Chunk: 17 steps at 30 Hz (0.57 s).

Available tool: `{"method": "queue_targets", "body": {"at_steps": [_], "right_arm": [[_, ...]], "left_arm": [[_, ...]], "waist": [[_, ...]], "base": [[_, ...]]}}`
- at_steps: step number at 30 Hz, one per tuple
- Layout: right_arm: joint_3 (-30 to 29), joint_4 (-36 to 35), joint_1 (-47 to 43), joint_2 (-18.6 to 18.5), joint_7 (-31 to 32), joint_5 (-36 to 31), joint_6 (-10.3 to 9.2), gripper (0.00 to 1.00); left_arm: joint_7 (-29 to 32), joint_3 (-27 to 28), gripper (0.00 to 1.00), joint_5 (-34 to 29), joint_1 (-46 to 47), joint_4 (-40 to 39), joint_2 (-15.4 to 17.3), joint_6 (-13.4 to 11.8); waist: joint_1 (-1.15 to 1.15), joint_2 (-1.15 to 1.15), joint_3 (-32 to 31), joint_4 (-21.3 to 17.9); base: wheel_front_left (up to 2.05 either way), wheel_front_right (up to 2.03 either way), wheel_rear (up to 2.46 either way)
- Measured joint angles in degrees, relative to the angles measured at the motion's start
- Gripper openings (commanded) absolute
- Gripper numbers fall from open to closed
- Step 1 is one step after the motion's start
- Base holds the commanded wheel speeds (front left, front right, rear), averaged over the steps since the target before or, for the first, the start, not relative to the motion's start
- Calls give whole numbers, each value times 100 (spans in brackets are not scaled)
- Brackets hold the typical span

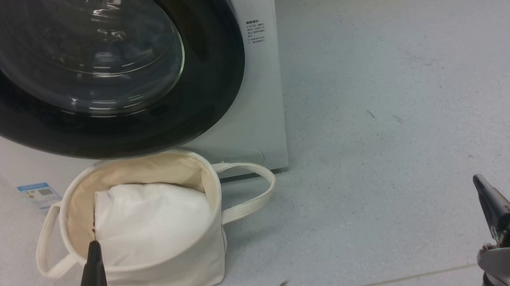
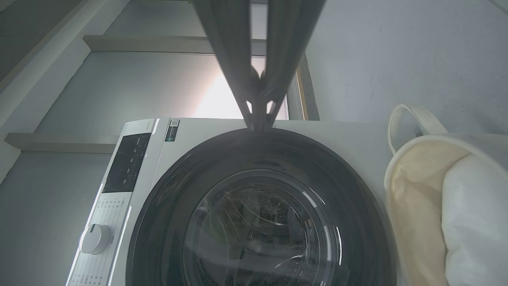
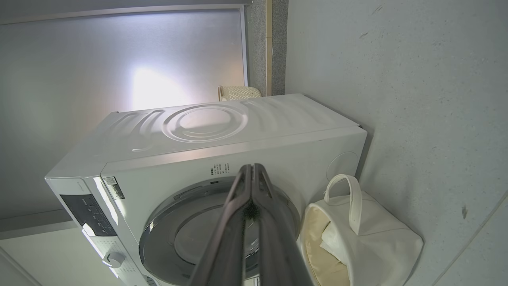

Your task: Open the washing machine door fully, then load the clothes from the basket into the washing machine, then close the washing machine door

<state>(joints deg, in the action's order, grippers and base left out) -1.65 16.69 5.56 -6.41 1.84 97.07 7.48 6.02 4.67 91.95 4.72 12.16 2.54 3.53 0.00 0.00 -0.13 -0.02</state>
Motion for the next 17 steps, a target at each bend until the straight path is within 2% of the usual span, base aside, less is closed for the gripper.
{"method": "queue_targets", "body": {"at_steps": [17], "right_arm": [[94, -30, 0, -80, -67, 93, 0, 0]], "left_arm": [[0, 0, 0, 0, 0, 0, -1, 0]], "waist": [[0, 0, 0, 0]], "base": [[0, 0, 0]]}}
